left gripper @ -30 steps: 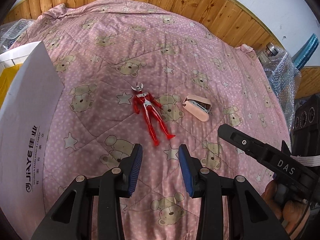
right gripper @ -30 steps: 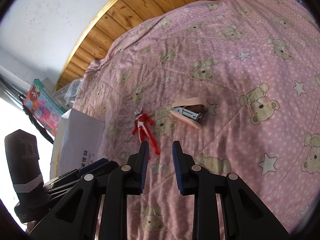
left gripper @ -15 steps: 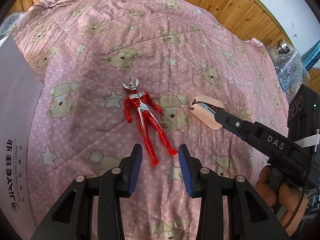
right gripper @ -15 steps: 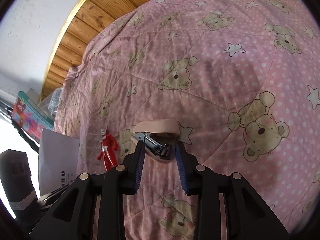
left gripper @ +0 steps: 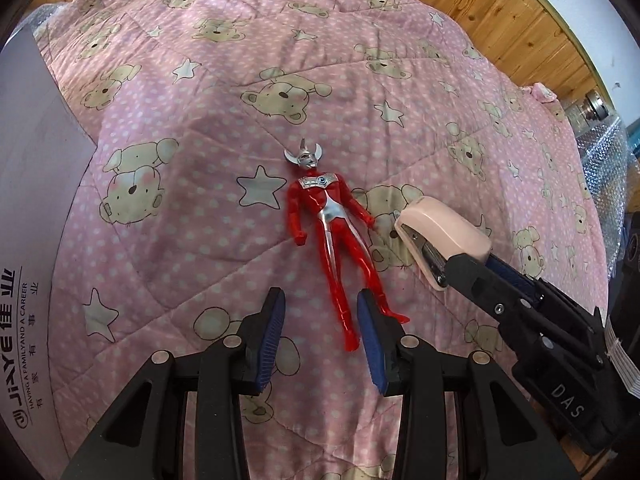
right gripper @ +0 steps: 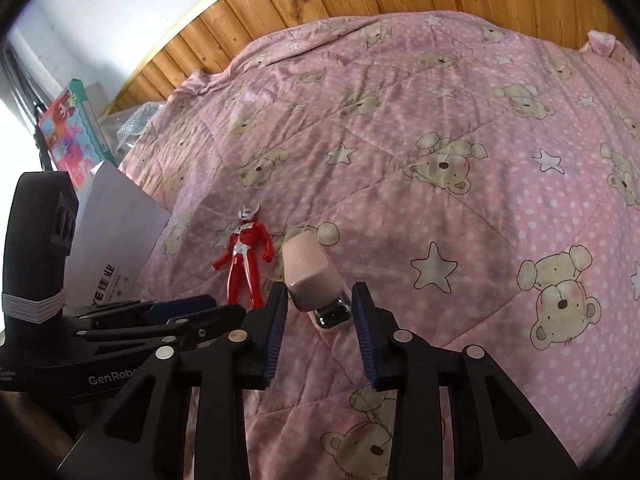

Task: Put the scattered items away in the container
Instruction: 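Close the right gripper on the pink stapler while the left gripper grasps the red figure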

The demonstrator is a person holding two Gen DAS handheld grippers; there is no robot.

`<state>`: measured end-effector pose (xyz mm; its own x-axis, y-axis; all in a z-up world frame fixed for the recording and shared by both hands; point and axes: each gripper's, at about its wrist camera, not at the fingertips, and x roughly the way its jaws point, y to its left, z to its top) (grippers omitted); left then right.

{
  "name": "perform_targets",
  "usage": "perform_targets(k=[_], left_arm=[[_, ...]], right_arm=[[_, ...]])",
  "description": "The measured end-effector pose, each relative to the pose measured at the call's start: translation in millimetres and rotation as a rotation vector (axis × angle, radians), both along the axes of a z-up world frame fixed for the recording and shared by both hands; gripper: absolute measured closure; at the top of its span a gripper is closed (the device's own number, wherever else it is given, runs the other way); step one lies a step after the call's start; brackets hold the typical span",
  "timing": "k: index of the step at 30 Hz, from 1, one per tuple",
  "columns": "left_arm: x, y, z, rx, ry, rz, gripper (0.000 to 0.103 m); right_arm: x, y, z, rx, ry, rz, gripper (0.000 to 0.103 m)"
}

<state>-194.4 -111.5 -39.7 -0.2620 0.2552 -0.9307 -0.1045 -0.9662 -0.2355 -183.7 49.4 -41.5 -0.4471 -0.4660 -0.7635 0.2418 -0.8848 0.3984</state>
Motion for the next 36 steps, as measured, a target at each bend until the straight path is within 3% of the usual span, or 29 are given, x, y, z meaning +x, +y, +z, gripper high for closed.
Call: perform_targets(k=[8,9,11,16,20,21,23,36], left_arm=[[-5.1,7.2,1.2,0.001,0.043,-0.022,0.060],[-5.6,6.6,1.8,-0.003,0.053,-0.023,0.067],[-7.2,2.7,2.8,-0.012,0.064,-0.004,0.080],[-10.6,-2.7,-0.6,0.024,0.049,0.027,0.081],[-8.4,11.7,-2.1,0.000,0.087,-0.033,0.073],[-7.5,15.5,-2.1,-0.013,0.101,-0.051,0.076],[-7.3,13.5,-2.4,0.004,0.098,-0.044,0.094],[10.8,2.7,33.2,0.045,0.167,-0.034,0.094]], right_arm=[[-9.1,-0.6,-5.9,0.005,0.016,0.009,0.060],[-9.9,-1.2,-6.5,-0.007,0.011,0.012,0.069],[-10.3,-2.8,-6.0,-0.010,0.005,0.013,0.073],[-6.8,-5.3,-4.4,0.030,0.012,0.018,0.073],[-9.8,-8.2,-8.8,0.035,0.013,0.013,0.071],[-10.7,-8.9,-10.0,0.036,0.012,0.010,0.072],[-12.3,-3.6,-9.5,0.002,-0.010,-0.004,0.074],[0.3,4.8,11.8,-0.045,0.004,-0.037,0.076]])
